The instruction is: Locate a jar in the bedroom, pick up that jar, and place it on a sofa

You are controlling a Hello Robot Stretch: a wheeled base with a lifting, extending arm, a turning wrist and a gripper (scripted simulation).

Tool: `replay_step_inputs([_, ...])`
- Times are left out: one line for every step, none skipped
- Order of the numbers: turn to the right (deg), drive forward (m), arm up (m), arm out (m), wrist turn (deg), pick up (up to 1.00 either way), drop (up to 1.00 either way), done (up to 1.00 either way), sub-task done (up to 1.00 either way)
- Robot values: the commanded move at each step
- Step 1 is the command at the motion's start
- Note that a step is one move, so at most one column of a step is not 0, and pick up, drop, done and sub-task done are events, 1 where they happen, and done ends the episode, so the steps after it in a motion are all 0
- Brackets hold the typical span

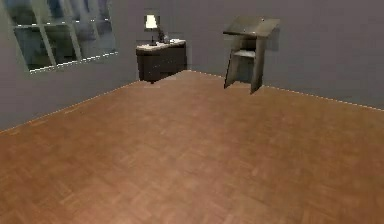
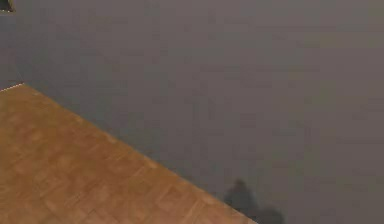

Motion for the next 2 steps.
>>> replay_step_inputs([0.0, 1.0, 0.0, 0.0, 0.0, 0.0, 0.0, 0.0, 0.0])
replay_step_inputs([0.0, 1.0, 0.0, 0.0, 0.0, 0.0, 0.0, 0.0, 0.0])
